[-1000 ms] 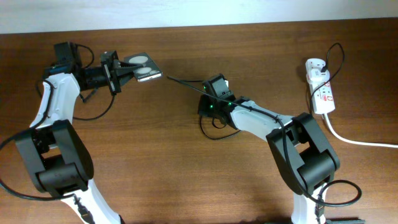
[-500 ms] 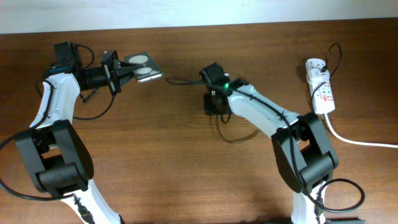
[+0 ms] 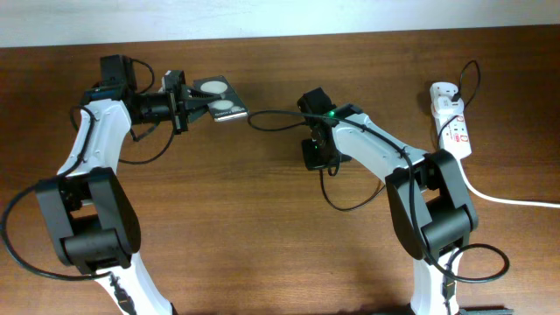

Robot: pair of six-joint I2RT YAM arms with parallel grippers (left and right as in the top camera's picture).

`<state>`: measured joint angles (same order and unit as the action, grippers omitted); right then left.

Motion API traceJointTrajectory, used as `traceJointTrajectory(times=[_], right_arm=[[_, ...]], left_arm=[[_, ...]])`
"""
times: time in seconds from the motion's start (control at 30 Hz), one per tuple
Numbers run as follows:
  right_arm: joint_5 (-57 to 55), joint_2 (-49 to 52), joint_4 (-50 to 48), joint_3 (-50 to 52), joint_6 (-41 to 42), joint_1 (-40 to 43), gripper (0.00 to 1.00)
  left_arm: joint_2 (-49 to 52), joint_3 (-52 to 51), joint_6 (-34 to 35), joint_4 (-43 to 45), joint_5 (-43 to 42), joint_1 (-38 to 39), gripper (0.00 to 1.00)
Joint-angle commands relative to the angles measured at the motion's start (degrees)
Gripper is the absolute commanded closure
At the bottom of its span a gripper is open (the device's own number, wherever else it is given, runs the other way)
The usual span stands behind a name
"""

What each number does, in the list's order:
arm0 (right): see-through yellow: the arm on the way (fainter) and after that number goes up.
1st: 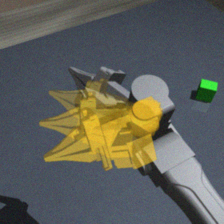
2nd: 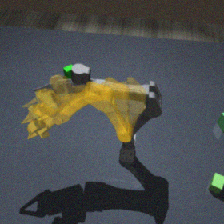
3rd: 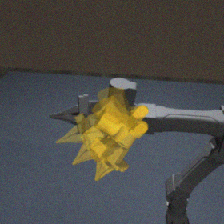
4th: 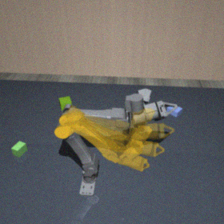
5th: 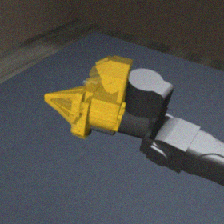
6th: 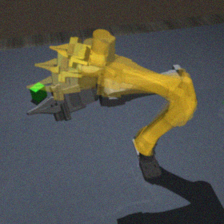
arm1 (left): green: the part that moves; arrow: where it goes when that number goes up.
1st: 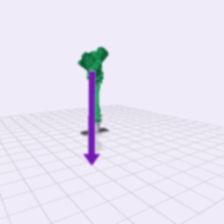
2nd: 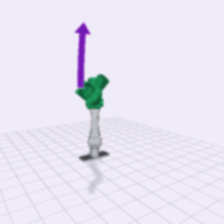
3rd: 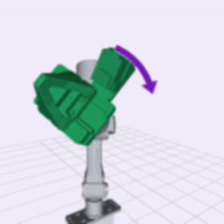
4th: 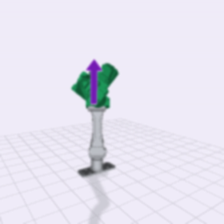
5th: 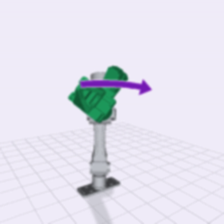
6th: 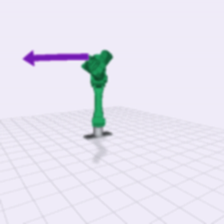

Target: Plug charger to phone and switch on socket

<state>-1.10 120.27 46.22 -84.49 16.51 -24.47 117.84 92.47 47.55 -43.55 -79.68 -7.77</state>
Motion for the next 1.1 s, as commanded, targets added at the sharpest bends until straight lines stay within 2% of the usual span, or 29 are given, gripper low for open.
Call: traceJointTrajectory(times=[0.0,0.13,0.3,0.33,0.37,0.5,0.6,0.7,0.83,0.93,1.0,1.07], right_arm=[[1.0,3.1,1.0,0.7,0.0,-0.2,0.88],[3.3,3.7,3.4,0.7,0.5,-0.2,0.71],[5.9,4.3,4.3,0.7,8.8,-0.2,0.71],[5.9,4.3,4.1,0.7,10.4,-0.2,0.78],[5.9,4.3,3.5,0.7,11.0,-0.2,0.94],[8.4,3.5,2.9,0.3,10.5,1.5,0.96],[20.8,-4.2,3.6,0.2,1.0,7.8,0.96],[32.1,-15.3,9.0,0.2,-8.5,13.8,0.96],[36.7,-31.1,19.2,3.1,-18.3,19.3,0.96],[52.0,-44.3,14.7,19.0,-27.5,25.1,0.96],[60.8,-45.6,7.9,28.2,-29.0,25.1,0.96],[66.9,-43.9,2.3,31.6,-30.0,22.8,0.96]], left_arm=[[0.5,0.3,-1.2,0.1,-1.5,0.2,1.00],[0.5,0.3,-1.2,0.1,-1.5,0.2,1.00],[0.5,0.3,-1.2,0.1,-1.5,0.2,1.00],[0.5,0.3,-1.2,0.1,-1.5,0.2,1.00],[0.5,0.3,-1.2,0.1,-1.5,0.2,1.00],[0.5,0.3,-1.2,0.1,1.7,0.2,1.00],[0.5,0.3,-3.9,0.1,7.3,1.2,1.00],[0.5,0.3,-14.2,0.1,6.5,4.2,1.00],[0.5,0.3,-33.0,0.0,0.0,7.8,1.00],[0.5,0.3,-37.1,-0.1,0.0,10.7,1.00],[0.5,0.3,-39.7,-0.1,0.0,12.6,1.00],[0.5,0.3,-40.2,-0.1,-0.1,13.9,1.00]])
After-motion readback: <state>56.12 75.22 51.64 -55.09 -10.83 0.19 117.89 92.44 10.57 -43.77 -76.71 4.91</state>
